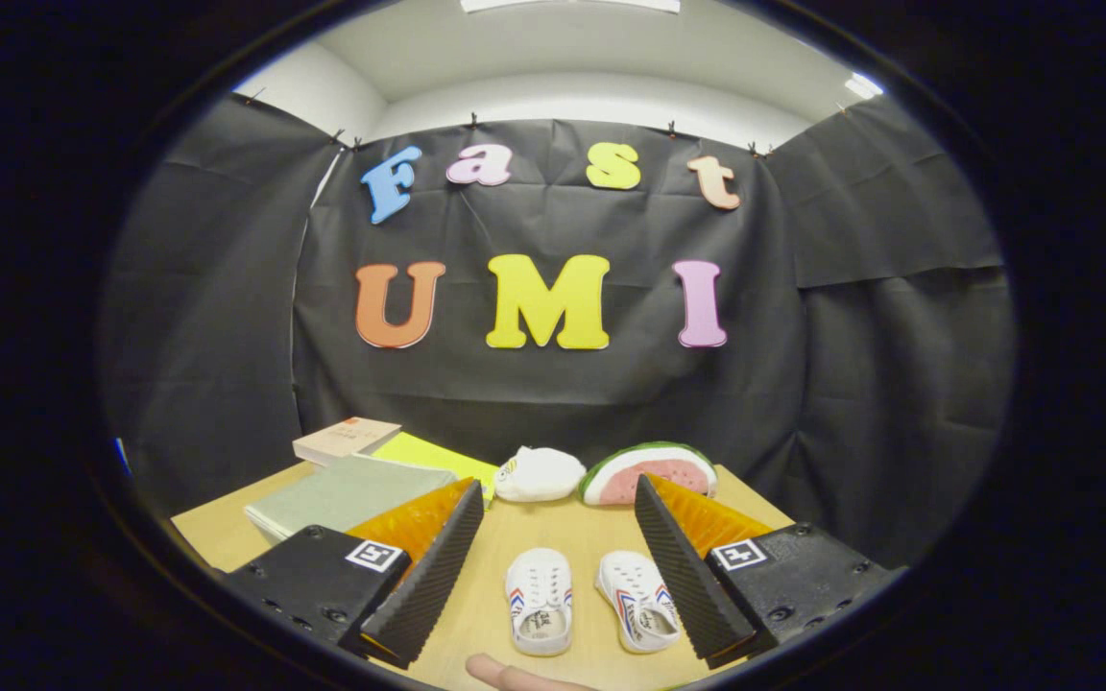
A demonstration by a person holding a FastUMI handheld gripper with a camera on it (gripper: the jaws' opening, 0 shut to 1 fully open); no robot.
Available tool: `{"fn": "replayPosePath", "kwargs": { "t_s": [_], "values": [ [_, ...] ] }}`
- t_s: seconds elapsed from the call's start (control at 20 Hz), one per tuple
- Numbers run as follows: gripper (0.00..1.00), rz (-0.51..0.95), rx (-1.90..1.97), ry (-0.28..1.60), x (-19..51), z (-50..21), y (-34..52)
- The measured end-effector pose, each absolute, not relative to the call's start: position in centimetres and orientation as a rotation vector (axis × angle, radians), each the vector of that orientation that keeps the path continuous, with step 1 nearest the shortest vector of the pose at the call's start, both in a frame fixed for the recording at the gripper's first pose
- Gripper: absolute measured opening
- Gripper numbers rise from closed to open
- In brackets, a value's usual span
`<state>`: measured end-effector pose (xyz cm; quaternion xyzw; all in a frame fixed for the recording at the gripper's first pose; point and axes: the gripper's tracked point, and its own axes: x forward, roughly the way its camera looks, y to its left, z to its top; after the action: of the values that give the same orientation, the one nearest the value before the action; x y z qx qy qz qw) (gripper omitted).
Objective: Open the storage box then place both shoes into the box .Put the left shoe in first, then the right shoe, with the right side of both shoes facing outward in a uniform manner.
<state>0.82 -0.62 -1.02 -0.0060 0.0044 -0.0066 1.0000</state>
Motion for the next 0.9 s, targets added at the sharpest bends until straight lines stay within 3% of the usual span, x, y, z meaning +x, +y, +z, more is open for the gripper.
{"fn": "replayPosePath", "kwargs": {
  "t_s": [0.5,0.9],
  "values": [
    [1.0,0.061,0.068,0.068,5.7,-2.7,-0.8],
    [0.98,0.274,0.329,0.397,14.3,-7.4,1.5]
  ]
}}
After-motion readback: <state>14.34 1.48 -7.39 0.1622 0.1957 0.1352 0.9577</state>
